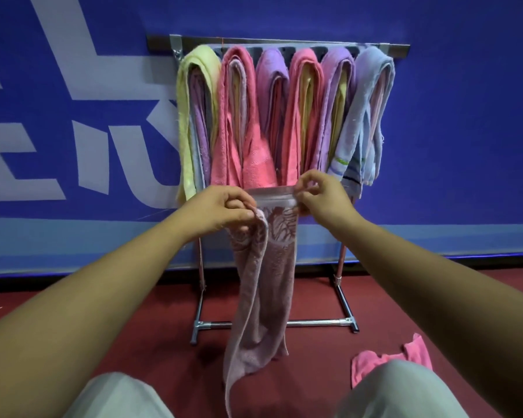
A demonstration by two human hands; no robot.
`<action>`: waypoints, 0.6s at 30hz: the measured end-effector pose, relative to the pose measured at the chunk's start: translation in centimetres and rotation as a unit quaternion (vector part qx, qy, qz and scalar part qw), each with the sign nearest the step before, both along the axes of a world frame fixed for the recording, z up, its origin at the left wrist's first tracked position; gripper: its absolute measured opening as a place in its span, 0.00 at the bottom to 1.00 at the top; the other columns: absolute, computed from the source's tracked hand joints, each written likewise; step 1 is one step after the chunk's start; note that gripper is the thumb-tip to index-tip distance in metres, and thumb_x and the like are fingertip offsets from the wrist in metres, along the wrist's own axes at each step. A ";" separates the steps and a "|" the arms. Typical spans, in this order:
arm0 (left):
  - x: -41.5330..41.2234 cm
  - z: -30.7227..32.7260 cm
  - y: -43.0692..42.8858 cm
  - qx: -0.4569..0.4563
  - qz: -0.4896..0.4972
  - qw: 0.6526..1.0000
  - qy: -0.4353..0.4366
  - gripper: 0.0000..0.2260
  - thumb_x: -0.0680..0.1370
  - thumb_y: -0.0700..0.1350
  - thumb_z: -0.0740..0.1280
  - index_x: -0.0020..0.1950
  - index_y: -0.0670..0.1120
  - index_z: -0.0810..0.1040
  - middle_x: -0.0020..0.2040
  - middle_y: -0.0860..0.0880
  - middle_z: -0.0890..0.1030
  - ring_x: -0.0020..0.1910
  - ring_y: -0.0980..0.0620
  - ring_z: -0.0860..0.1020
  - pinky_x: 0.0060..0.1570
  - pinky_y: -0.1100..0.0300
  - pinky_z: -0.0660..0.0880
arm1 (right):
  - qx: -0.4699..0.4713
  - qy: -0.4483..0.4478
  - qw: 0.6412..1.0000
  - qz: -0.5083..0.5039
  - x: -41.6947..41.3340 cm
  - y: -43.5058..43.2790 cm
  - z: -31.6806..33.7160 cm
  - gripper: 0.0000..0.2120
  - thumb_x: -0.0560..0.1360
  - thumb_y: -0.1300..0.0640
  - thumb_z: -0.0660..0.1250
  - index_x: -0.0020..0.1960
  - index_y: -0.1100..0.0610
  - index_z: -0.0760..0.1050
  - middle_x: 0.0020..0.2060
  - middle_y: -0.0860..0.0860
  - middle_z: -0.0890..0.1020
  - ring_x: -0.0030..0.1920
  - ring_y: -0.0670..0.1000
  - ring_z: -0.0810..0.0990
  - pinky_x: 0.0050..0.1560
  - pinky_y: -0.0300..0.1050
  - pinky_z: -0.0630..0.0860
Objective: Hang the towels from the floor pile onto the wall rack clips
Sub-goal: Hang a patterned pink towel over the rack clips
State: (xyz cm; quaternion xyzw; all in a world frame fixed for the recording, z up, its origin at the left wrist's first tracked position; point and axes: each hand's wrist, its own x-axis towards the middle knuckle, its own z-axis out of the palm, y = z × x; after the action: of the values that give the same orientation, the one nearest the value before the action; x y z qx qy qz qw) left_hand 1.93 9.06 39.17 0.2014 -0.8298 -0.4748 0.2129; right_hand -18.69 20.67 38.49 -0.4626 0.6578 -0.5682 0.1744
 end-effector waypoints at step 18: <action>-0.5 3.1 -1.3 -0.109 0.060 0.989 -0.085 0.06 0.75 0.47 0.74 0.42 0.46 0.82 0.26 0.54 0.78 0.25 0.60 0.73 0.27 0.68 0.68 | 0.039 0.114 0.989 0.088 2.7 -1.5 1.9 0.09 0.77 0.65 0.66 0.38 0.59 0.77 0.29 0.53 0.80 0.30 0.48 0.77 0.37 0.47 0.75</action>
State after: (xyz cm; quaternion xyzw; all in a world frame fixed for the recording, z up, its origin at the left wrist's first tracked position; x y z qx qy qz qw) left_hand 1.46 7.76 42.30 0.2657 -0.8782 -0.3493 0.1901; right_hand -15.95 19.20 40.41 -0.5734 0.6515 -0.4684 0.1655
